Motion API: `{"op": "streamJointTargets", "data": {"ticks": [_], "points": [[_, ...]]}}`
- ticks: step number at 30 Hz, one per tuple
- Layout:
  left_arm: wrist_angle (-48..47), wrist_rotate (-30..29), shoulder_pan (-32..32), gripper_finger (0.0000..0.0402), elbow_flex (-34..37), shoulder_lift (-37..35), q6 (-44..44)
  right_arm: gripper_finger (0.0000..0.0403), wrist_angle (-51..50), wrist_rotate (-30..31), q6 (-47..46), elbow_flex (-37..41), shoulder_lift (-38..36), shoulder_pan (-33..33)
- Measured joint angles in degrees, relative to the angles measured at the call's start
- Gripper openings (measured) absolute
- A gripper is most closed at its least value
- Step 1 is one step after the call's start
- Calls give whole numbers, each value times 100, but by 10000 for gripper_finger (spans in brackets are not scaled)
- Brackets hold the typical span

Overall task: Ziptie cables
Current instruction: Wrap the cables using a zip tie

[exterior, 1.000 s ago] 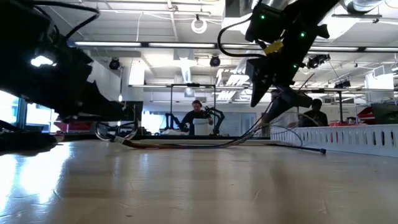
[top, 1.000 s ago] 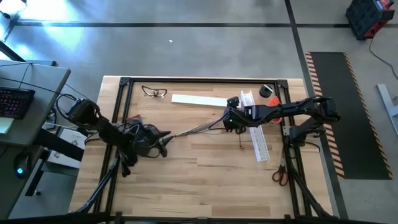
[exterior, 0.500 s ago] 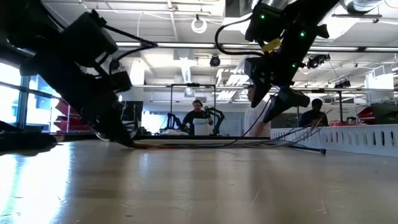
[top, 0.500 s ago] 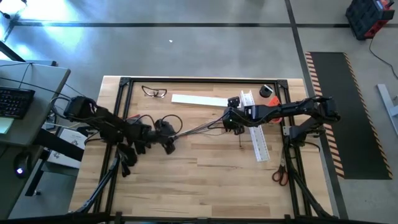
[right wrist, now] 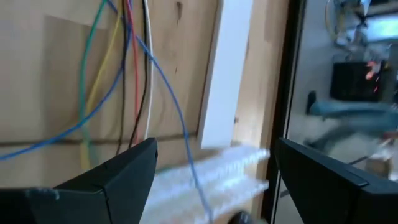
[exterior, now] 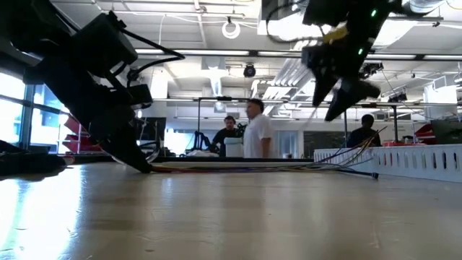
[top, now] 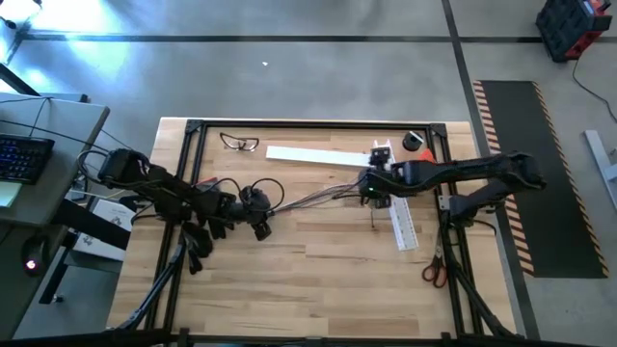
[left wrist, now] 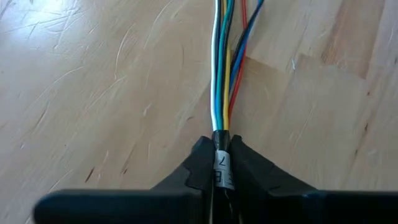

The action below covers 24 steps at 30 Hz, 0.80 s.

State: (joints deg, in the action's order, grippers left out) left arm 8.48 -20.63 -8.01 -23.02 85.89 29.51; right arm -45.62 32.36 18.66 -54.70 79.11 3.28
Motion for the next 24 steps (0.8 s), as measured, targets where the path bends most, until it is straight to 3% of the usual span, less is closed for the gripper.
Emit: {"op": "streamJointTargets", "data": {"ticks": [7, 9, 13, 15, 21, 24], "points": [[-31, -66, -2, 13, 8, 6, 136, 309, -1664, -192, -1183, -516, -531, -281], [-35, -67, -2, 18, 11, 8, 185, 309, -1782, -577, -1370, -520, -609, -325], [-34, -100, -45, 24, 11, 8, 273, 309, -1088, -1996, -1524, -177, -664, -480], [32, -116, -63, 24, 16, 10, 266, 308, -691, -2356, -1507, 201, -627, -651], [40, -34, -120, 25, 41, -249, 50, 285, -26, -2406, -1172, 918, -333, -1270], [64, -18, -124, 25, -16, -526, -126, 264, 123, -2403, -373, 875, -58, -1507]]}}
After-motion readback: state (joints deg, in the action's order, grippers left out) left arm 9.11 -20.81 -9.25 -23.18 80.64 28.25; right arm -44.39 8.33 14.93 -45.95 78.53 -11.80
